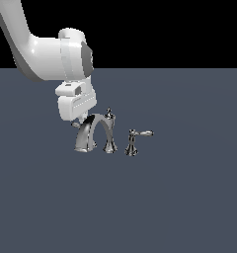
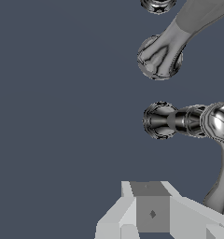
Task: Turn on the faucet by rotating a designated handle.
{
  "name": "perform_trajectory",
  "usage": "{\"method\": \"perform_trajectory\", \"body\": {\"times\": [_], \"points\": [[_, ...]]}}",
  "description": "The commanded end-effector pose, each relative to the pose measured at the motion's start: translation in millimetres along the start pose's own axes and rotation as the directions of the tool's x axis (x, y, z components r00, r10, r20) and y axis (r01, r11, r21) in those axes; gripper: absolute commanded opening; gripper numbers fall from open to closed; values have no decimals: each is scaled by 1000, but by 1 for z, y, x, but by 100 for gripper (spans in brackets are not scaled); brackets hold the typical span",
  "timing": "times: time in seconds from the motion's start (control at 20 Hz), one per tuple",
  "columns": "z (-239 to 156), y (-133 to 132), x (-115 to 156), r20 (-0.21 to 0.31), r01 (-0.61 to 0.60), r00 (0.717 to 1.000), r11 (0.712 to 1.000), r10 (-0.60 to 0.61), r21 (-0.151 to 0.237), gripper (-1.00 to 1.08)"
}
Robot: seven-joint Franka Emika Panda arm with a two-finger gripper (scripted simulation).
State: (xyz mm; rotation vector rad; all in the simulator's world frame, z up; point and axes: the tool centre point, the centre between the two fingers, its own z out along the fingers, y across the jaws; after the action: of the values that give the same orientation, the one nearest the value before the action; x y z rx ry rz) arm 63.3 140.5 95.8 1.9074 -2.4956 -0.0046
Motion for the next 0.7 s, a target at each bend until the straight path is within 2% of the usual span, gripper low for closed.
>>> {"method": "perform_trajectory", "body": {"times": [0.0,0.15,0.65], "points": [[1,-1,0,-1,-5,1000,1000,5,3,-100],[1,0,0,-1,-3,1000,1000,3,2,-100],[1,34,-14,-1,-4,1000,1000,4,2,-100]]}}
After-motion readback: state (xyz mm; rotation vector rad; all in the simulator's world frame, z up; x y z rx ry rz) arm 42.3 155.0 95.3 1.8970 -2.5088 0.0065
